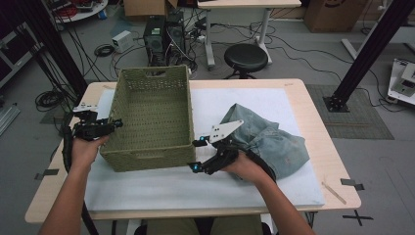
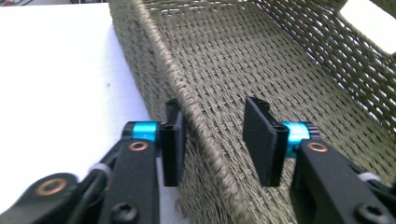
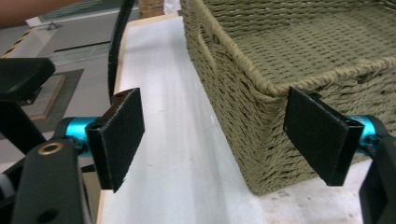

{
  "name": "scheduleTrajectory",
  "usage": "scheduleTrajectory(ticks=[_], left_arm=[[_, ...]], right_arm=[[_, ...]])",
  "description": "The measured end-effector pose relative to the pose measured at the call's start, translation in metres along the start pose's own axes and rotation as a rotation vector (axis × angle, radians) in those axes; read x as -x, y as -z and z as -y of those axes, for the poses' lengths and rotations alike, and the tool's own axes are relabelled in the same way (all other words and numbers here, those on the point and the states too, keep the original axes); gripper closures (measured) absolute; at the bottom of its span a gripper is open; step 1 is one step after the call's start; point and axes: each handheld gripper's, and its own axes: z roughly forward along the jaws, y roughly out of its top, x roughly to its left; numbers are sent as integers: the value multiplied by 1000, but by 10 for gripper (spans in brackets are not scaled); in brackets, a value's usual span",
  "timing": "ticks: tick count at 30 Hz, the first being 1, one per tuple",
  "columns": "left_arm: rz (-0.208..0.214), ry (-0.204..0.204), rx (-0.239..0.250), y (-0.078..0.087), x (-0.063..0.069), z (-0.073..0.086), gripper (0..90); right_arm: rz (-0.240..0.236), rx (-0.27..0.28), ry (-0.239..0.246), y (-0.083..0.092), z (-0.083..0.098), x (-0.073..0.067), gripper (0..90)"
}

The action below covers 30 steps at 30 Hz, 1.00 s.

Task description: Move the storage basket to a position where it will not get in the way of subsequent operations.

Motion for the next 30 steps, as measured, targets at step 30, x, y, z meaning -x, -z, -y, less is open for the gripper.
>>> scheduleTrajectory(ticks=[30], left_arm=[[86,-3,82,19,-15,13,421]], right_arm=[[227,28,-121,-12,7,53,207]])
